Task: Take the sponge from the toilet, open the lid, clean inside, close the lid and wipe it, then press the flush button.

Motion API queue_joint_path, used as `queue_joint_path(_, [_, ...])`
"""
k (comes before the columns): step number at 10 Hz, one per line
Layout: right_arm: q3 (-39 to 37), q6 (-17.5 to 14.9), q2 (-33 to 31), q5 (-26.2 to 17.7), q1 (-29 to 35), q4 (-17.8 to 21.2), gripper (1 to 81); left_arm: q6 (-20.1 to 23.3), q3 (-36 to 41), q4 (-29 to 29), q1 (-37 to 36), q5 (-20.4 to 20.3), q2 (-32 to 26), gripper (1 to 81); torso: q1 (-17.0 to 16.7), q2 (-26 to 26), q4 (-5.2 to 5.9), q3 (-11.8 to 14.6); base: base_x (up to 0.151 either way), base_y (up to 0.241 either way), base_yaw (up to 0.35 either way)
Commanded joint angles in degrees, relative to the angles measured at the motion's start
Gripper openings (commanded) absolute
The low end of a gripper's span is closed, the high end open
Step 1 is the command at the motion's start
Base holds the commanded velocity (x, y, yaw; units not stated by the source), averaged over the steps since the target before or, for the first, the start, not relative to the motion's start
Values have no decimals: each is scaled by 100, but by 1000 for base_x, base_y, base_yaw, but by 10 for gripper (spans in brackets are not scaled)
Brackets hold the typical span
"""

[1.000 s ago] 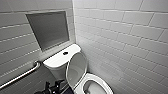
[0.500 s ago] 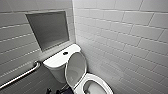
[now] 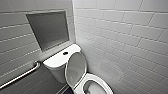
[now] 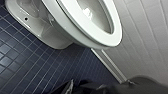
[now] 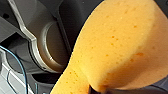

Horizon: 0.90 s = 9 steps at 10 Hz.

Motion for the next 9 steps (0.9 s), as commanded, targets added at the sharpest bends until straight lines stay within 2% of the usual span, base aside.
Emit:
queue_joint_path(1, [145, -24, -78, -61, 57, -355, 10, 105, -321, 1395, 699, 2338, 812, 811, 0, 0, 0, 0, 0, 0, 0])
queue_joint_path(3, [154, -16, -78, -9, 92, -355, 10, 158, -560, 1413, 1087, 2321, 839, 811, 0, -2, 0, 0, 0, 0, 0])
queue_joint_path(4, [128, -16, -95, 166, 93, -354, 10, 220, -578, 1482, 1262, 2295, 822, 811, 0, -2, 0, 0, 0, 0, 0])
queue_joint_path(5, [154, 2, -166, 421, 75, -355, 10, 220, -596, 1623, 1429, 2112, 778, 811, 0, -2, 0, 2, 0, 0, 0])
queue_joint_path(6, [119, 28, -192, 510, 57, -355, 10, 220, -727, 1755, 1605, 1638, 742, 811, 0, -5, 0, 2, 0, 0, 0])
queue_joint_path(7, [93, 28, -218, 519, 48, -346, 10, 220, -867, 1782, 1693, 1443, 760, 811, -369, 568, 0, 2, 0, 0, 0])
queue_joint_path(9, [101, 28, -297, 519, 57, -346, 10, 228, -1096, 1782, 1790, 1433, 909, 811, -415, 632, 0, 7, 0, 0, 0])
